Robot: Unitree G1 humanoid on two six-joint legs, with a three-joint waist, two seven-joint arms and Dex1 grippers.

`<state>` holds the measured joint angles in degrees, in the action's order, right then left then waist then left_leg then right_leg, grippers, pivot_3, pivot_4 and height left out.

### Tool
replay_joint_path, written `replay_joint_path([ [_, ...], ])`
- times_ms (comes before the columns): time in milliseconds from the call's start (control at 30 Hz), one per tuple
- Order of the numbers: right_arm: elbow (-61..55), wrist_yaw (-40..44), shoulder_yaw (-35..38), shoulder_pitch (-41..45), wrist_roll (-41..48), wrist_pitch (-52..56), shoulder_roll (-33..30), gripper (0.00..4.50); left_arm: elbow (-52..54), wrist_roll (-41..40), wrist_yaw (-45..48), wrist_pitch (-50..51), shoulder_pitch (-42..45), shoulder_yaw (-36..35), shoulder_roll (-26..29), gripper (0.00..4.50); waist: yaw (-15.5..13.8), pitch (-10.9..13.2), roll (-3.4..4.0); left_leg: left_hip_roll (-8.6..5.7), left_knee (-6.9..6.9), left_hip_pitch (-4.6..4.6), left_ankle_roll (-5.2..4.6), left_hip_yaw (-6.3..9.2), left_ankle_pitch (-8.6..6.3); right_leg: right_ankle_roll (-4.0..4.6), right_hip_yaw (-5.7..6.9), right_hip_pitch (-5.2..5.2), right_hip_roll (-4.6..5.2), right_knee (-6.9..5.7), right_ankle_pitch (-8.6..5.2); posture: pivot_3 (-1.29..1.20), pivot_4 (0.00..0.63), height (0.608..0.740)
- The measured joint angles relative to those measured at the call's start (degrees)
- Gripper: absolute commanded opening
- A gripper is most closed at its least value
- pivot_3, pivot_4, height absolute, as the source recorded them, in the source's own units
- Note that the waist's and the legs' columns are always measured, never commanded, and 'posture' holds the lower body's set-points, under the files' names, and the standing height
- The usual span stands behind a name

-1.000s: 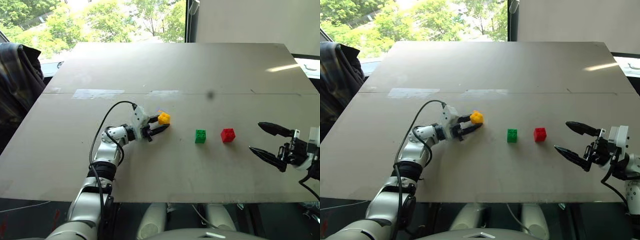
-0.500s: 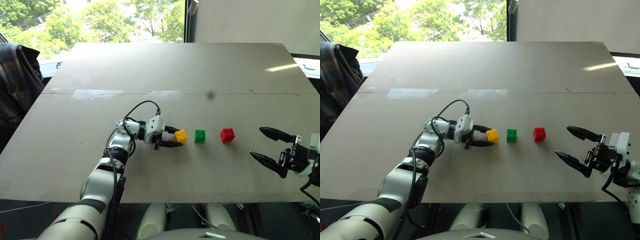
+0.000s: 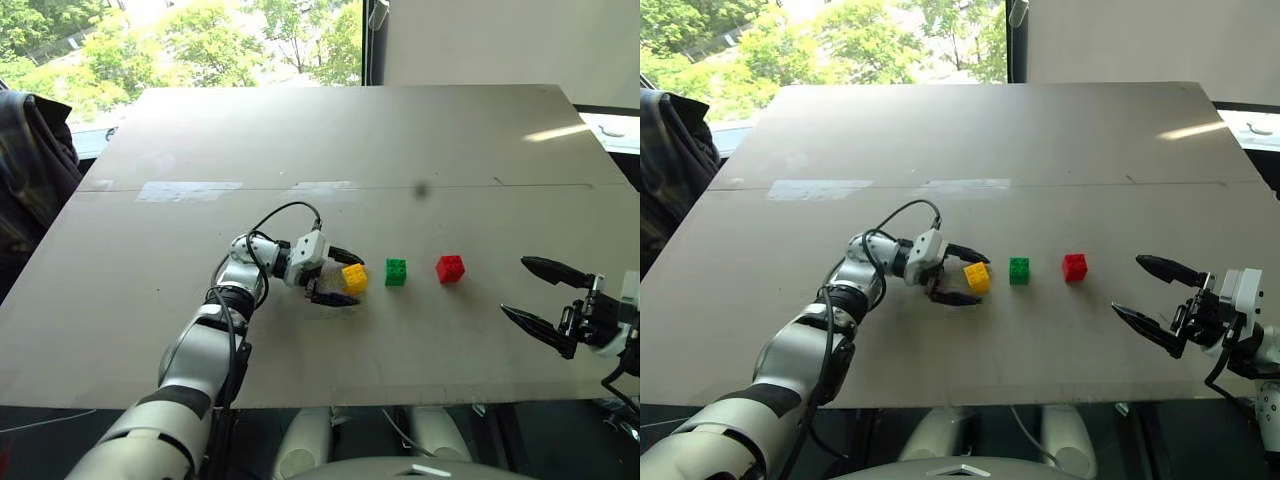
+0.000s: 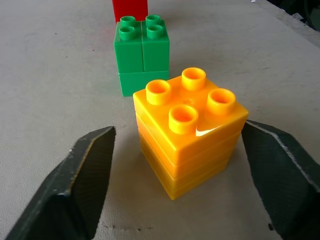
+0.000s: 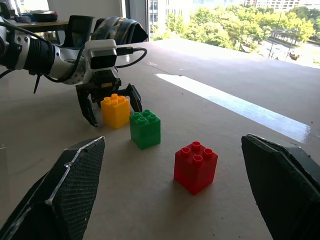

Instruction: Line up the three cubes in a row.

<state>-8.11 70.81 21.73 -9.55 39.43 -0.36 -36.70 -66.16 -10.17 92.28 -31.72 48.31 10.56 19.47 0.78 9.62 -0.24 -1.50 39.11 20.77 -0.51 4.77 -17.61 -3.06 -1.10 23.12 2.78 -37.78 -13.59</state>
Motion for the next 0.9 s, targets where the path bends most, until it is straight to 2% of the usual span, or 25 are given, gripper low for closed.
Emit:
replay_joint_path([
  [333, 0.4, 0.4, 0.0, 0.4, 0.0, 0.0, 0.0, 4.50, -1.8, 2.1, -5.0, -2.4, 0.0, -3.9, 0.7, 4.42, 0.1, 0.0, 0.00, 0.02, 0.02, -0.06, 0.00, -0.01, 0.00, 0.00, -0.02, 0.00, -0.02, -0.11, 0.00, 0.00, 0.150, 0.740],
  [900, 2.4, 2.4, -0.5, 3.3, -0.4, 0.2, -0.2, 4.50, 0.2, 2.1, -5.1, -2.4, -2.2, -6.2, 1.2, 4.42, 0.3, 0.0, 0.02, 0.06, 0.02, -0.10, 0.00, -0.05, 0.00, 0.01, -0.08, 0.00, -0.06, -0.12, 0.00, 0.00, 0.150, 0.740],
])
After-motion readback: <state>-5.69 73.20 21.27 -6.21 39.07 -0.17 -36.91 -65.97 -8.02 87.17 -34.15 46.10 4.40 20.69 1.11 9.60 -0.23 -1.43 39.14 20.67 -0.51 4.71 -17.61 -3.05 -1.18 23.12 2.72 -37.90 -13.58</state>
